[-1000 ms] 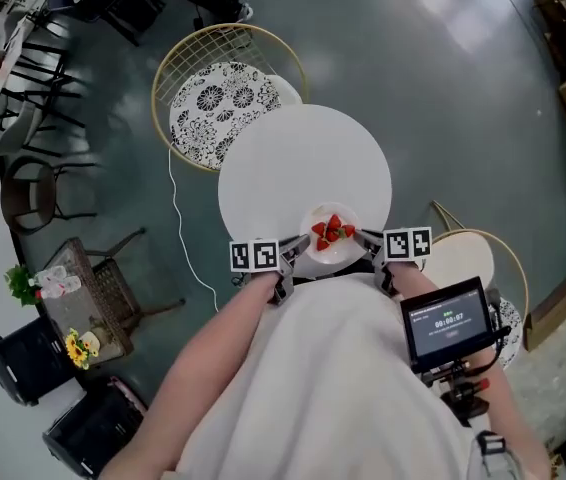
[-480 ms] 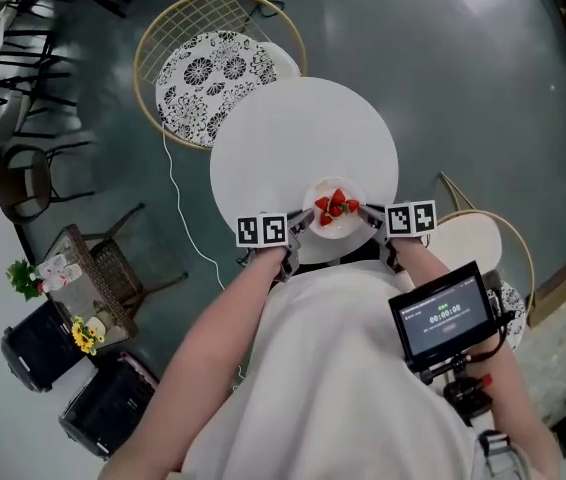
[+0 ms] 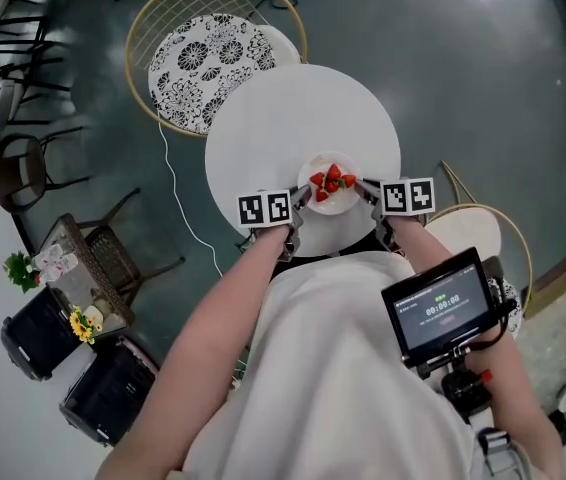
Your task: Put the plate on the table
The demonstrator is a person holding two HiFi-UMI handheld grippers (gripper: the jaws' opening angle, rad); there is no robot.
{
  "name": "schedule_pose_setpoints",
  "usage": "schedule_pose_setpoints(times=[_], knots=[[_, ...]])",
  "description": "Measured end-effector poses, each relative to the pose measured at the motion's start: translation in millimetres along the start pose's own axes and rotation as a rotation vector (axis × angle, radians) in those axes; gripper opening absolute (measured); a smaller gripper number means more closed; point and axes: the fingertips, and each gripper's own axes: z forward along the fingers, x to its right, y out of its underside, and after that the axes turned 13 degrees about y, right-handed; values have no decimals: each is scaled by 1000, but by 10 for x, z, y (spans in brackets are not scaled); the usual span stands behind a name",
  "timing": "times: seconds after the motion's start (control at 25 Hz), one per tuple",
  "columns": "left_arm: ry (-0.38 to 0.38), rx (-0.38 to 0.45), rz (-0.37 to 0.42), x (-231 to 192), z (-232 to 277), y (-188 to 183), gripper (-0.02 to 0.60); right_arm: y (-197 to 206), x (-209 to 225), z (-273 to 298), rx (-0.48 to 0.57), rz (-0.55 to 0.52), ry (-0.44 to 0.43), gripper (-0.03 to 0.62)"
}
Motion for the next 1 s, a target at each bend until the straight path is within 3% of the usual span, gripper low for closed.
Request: schedule_pose_setpoints(times=[0.2,0.4,1.0], knots=[[-60,-6,32,-86,26,-129,57,-163,-18,80,35,-52,25,40],[-142,-89,136,-206,35,-114,60,-150,-31,156,20,-151,75,40],[-188,-130,154,-207,46,-105,69,-116,-14,172,21,-265,153,43]])
